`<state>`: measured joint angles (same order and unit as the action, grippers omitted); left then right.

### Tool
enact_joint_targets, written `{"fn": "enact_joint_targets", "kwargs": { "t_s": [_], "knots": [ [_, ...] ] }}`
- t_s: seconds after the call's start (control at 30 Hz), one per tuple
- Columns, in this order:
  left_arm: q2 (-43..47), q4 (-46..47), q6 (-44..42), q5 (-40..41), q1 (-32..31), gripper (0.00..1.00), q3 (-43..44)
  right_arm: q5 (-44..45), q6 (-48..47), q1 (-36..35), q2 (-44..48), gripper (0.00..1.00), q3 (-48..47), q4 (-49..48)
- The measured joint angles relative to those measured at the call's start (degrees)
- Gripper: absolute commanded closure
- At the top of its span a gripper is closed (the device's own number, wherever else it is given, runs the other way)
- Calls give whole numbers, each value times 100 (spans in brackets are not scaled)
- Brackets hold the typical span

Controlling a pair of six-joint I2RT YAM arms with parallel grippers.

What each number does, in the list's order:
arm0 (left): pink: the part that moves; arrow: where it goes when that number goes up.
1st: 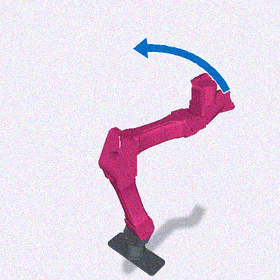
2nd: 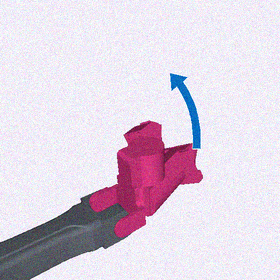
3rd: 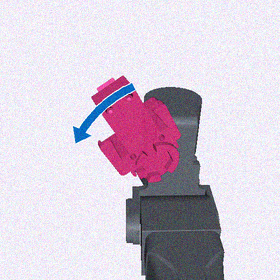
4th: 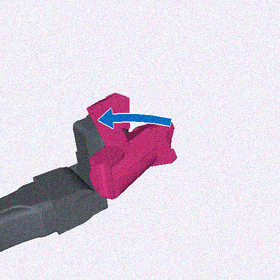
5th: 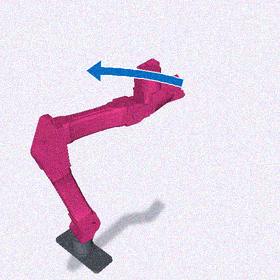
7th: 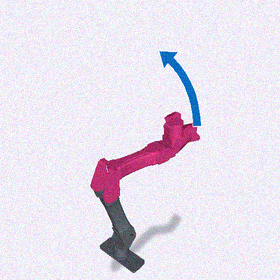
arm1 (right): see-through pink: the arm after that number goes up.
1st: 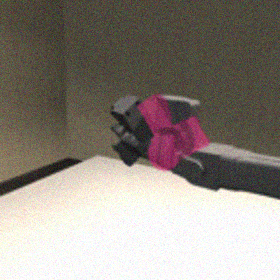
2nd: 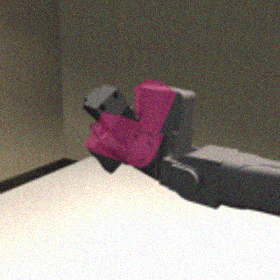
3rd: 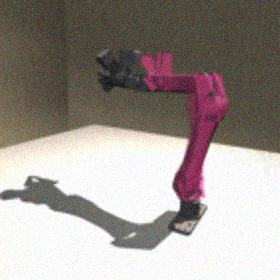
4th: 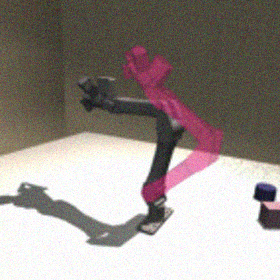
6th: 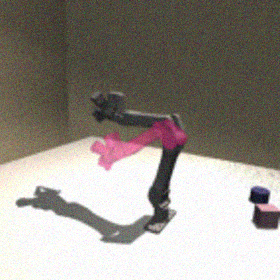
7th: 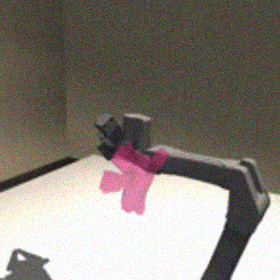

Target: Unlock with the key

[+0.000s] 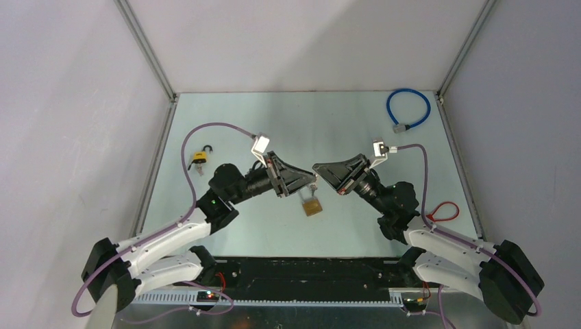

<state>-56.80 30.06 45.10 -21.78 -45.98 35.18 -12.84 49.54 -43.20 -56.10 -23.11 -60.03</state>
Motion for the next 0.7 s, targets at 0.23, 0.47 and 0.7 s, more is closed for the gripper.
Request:
{"fn": "enact_joint_targets", "kwargs": {
  "t_s": [0.23,0.47,0.7],
  "knots": [
    [-22,177,15,-74,-35,75,0,-13,2,11,-20,100,0,-37],
    [-66,208,50,-105,-81,78,0,-13,0,20,-26,100,0,-39],
    [-105,208,50,-105,-116,92,0,-13,0,20,-26,100,0,-59]
  ]
}}
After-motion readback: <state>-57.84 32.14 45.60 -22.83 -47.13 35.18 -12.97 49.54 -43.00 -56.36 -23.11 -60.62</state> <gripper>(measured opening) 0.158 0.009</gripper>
